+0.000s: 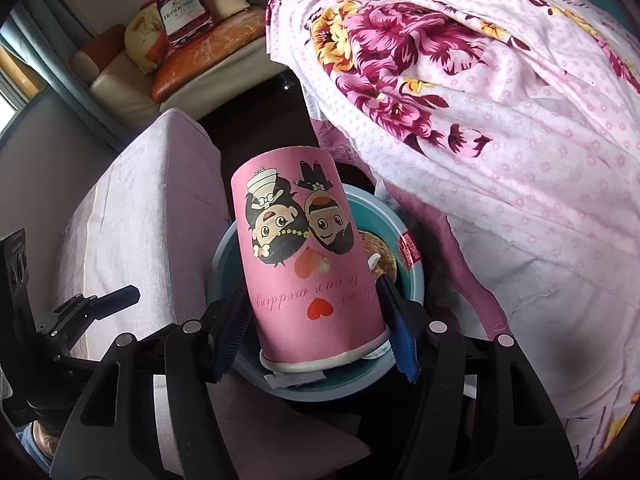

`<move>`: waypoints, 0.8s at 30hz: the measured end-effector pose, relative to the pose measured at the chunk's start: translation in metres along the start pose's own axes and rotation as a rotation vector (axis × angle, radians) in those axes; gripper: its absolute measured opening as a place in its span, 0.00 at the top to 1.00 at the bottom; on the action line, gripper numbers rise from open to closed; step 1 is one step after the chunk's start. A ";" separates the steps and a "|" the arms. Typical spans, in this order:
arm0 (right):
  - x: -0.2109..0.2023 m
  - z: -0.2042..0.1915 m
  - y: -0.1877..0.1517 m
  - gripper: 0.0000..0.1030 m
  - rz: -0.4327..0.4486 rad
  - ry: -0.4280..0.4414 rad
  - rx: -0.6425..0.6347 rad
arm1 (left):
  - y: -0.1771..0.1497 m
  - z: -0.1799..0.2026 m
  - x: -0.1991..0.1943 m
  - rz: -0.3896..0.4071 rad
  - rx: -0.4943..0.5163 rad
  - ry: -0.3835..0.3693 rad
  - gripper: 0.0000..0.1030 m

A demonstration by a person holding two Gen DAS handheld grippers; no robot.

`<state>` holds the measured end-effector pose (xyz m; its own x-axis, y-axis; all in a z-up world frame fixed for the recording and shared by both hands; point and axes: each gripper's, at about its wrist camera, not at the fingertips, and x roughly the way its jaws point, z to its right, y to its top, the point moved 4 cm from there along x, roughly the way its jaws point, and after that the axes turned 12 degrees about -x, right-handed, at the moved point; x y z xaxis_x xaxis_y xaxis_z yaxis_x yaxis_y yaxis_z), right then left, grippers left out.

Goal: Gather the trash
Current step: 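Drop the pink cup into the wastebasket with the right tool while the left tool drops the packet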

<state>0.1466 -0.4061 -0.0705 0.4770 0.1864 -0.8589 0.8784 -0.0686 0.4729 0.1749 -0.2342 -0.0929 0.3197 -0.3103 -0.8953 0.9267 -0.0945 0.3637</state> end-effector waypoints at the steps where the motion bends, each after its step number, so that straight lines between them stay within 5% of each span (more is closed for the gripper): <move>1: 0.001 -0.002 0.001 0.42 -0.002 0.001 -0.005 | -0.001 -0.003 -0.002 0.004 -0.004 0.002 0.11; 24: 0.010 -0.042 0.009 0.34 -0.030 -0.011 -0.080 | -0.010 -0.049 -0.019 0.039 -0.097 0.034 0.11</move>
<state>0.1581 -0.3634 -0.0667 0.4515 0.1767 -0.8746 0.8872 0.0150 0.4610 0.1695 -0.1814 -0.0923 0.3606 -0.2794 -0.8899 0.9277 0.0091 0.3731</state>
